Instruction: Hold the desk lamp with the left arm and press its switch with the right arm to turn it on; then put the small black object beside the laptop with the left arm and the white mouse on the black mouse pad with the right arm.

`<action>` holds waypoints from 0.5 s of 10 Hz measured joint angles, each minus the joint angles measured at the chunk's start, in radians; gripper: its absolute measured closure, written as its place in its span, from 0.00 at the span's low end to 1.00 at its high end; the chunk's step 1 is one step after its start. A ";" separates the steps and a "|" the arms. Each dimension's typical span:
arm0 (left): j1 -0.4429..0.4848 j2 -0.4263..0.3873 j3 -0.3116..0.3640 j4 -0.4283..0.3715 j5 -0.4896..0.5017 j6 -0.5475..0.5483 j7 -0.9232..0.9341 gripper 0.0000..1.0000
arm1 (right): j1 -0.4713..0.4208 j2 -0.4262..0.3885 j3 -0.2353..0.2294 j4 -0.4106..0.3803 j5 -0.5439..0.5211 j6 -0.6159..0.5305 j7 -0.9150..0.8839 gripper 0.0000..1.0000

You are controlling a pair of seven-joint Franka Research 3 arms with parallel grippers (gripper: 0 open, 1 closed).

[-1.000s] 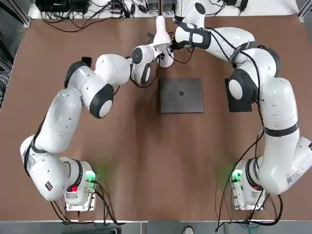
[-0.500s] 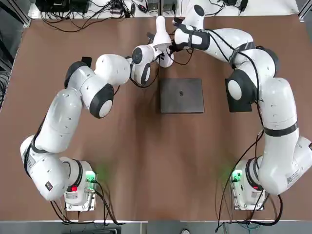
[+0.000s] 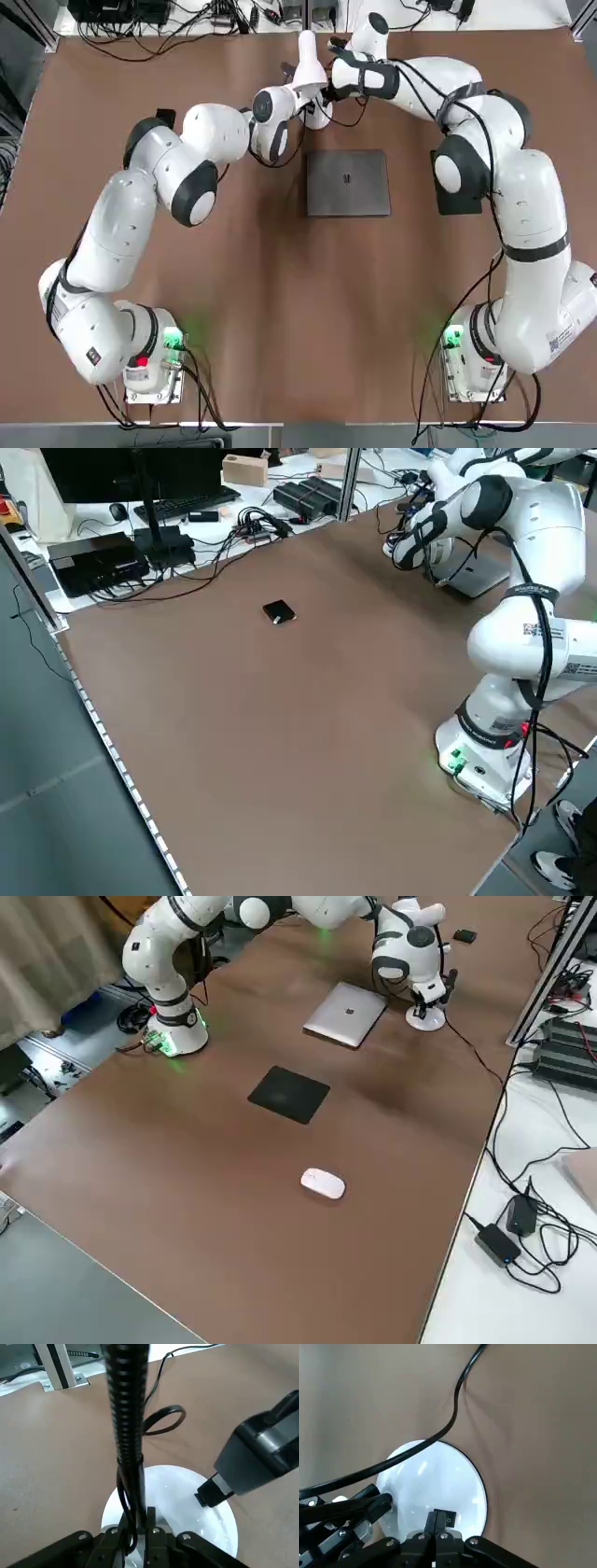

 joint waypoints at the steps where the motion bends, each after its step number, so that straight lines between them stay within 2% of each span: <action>1: 0.000 0.000 0.000 0.000 0.000 0.000 0.000 0.85 | 0.000 0.001 0.000 0.000 0.000 0.001 0.000 0.99; 5: 0.000 0.000 0.000 0.000 0.000 0.000 0.000 0.85 | 0.005 0.005 0.001 -0.001 0.000 0.017 0.001 0.99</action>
